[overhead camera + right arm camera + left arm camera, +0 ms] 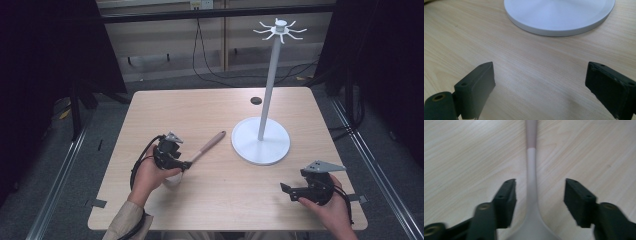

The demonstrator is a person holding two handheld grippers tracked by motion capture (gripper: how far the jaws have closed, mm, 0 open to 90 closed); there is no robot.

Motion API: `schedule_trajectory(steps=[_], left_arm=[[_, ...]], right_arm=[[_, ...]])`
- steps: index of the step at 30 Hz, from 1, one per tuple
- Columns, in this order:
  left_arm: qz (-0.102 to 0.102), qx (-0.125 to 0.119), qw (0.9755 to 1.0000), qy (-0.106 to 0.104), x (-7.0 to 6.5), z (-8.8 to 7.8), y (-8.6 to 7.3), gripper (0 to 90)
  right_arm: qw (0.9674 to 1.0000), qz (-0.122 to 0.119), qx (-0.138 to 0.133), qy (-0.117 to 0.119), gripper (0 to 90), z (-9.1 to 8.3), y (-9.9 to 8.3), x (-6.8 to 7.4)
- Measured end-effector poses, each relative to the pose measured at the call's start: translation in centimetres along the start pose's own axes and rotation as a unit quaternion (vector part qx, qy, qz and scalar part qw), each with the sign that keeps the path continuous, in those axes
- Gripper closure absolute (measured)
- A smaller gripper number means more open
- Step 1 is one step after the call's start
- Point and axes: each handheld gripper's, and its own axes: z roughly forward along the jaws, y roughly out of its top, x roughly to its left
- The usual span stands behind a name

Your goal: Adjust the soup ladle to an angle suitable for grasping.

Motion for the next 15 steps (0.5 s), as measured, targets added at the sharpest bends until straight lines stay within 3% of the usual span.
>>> schedule_trajectory(steps=[2,5,8,11,15], left_arm=[[0.003,0.012,0.9999,0.009,0.1,0.3,0.4,59.2],[-0.004,0.02,0.9998,0.005,0.2,0.8,1.1,75.7],[0.0,0.036,0.9994,0.005,0.2,1.5,1.6,87.5],[-0.002,0.039,0.9992,-0.003,0.1,2.2,2.1,90.0],[0.011,0.036,0.9993,-0.009,-0.7,3.2,2.8,90.0]], right_arm=[[1.0,0.002,0.0,0.001,8.4,0.0,0.0,0.0],[1.0,0.002,-0.004,0.0,8.4,-0.1,0.1,-0.1],[1.0,0.001,-0.003,0.002,8.5,-0.2,0.1,-0.1],[1.0,0.002,-0.005,0.003,8.5,-0.2,0.1,-0.1],[1.0,0.002,-0.006,0.001,8.5,-0.3,0.0,-0.3]])
